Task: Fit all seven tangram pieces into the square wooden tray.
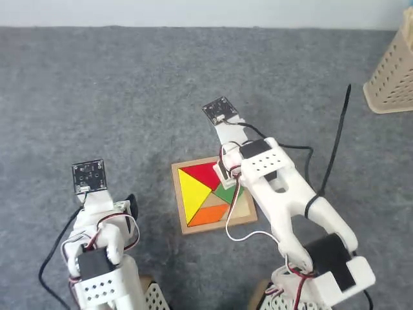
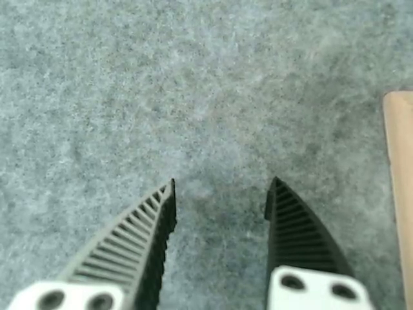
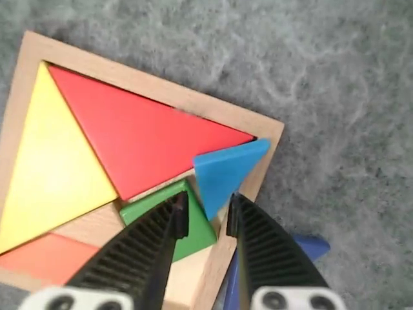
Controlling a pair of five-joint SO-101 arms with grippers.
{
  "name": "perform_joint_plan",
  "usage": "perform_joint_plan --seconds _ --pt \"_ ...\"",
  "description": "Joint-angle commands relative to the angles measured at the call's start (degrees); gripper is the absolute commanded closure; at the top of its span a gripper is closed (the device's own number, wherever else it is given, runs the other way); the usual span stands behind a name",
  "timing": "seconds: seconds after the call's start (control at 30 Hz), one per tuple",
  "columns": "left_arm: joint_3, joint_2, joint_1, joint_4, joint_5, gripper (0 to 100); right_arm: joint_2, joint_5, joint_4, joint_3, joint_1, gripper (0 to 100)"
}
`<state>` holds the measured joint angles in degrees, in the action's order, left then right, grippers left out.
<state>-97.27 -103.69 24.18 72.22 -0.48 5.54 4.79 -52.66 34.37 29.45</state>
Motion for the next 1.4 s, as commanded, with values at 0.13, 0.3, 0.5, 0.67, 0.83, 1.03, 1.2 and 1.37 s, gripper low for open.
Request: perform_joint_plan --seconds 0.13,0.3,0.5,0.67,0.83,1.03,1.2,1.37 --pt "0.7 -0.8 -0.2 0.3 -0.3 78 4.4 -0.3 13.5 5.5 -0.1 89.3" --pt "0.7 -0.8 -0.2 0.3 -0.3 78 4.5 -0.3 14.1 6.0 -0.1 89.3" --pt "0.7 -0.8 -0.2 0.3 -0.3 78 4.5 -0.3 14.3 6.0 -0.1 89.3" --pt "0.7 -0.8 -0.2 0.3 -0.3 78 4.0 -0.3 14.5 6.0 -0.2 89.3" --pt "0.7 -0.8 -0.2 0.3 -0.3 78 3.9 -0.3 14.5 6.0 -0.2 89.3" --pt "0.7 -0.8 -0.2 0.3 -0.3 78 3.9 -0.3 14.3 6.1 -0.2 89.4" --pt "0.7 -0.8 -0.2 0.3 -0.3 78 3.8 -0.3 14.2 6.2 -0.2 89.4" --pt "0.7 -0.8 -0.2 0.3 -0.3 78 3.8 -0.3 17.1 8.5 -0.1 89.4"
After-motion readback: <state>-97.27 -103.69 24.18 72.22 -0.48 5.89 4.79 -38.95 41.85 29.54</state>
